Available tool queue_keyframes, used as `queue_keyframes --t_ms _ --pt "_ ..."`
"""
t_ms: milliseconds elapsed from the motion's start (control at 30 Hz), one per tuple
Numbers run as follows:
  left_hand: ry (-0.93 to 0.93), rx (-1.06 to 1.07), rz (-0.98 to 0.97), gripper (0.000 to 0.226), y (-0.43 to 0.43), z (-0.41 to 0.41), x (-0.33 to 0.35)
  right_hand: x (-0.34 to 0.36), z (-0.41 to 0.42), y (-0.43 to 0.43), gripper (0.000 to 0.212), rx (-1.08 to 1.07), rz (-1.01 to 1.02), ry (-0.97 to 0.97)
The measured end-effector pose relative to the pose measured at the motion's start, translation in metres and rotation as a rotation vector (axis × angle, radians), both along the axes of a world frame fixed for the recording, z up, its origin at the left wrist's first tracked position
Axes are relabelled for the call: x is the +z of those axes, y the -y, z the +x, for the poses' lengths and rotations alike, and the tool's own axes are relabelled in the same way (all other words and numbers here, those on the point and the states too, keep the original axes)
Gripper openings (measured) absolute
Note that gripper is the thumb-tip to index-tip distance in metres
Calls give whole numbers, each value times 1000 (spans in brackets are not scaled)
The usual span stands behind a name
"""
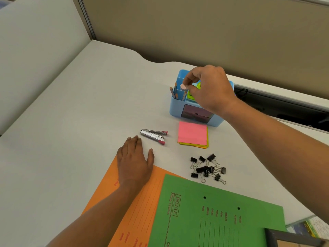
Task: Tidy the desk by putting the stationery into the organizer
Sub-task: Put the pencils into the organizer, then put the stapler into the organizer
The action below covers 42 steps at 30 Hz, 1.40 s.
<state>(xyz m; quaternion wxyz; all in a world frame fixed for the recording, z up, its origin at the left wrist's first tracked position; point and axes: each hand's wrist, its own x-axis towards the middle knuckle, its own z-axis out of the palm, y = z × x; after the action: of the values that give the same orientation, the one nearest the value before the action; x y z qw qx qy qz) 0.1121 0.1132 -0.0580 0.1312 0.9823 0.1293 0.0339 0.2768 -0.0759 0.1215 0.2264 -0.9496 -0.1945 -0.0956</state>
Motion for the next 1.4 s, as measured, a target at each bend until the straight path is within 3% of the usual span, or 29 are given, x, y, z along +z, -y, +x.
queue_keyframes --t_ms 167,333,533,733,900,1033,1133,1233,1400 --pt "24 -2 -10 63 -1 -1 0 -6 -44 14 7 -60 214 35" --pt "54 -11 -19 62 -1 -1 -1 -49 -116 38 12 -107 303 -62" --pt "92 -58 -11 58 -2 1 0 -104 -205 57 4 -133 214 -152" --pt "212 -309 89 51 -1 23 12 -151 -262 71 29 -70 -36 -226" --pt "112 -464 113 53 -4 45 20 -161 -272 72 30 2 -164 -154" --pt "38 -529 154 40 -6 64 28 -162 -272 72 30 -9 -167 -161" --pt "-8 -584 215 26 -7 75 37 -156 -271 72 30 -18 -113 -213" --pt "48 -616 208 26 -6 76 43 -144 -264 72 27 -29 20 -300" --pt "326 -569 -135 26 27 45 61 -96 -221 65 6 -137 333 -337"
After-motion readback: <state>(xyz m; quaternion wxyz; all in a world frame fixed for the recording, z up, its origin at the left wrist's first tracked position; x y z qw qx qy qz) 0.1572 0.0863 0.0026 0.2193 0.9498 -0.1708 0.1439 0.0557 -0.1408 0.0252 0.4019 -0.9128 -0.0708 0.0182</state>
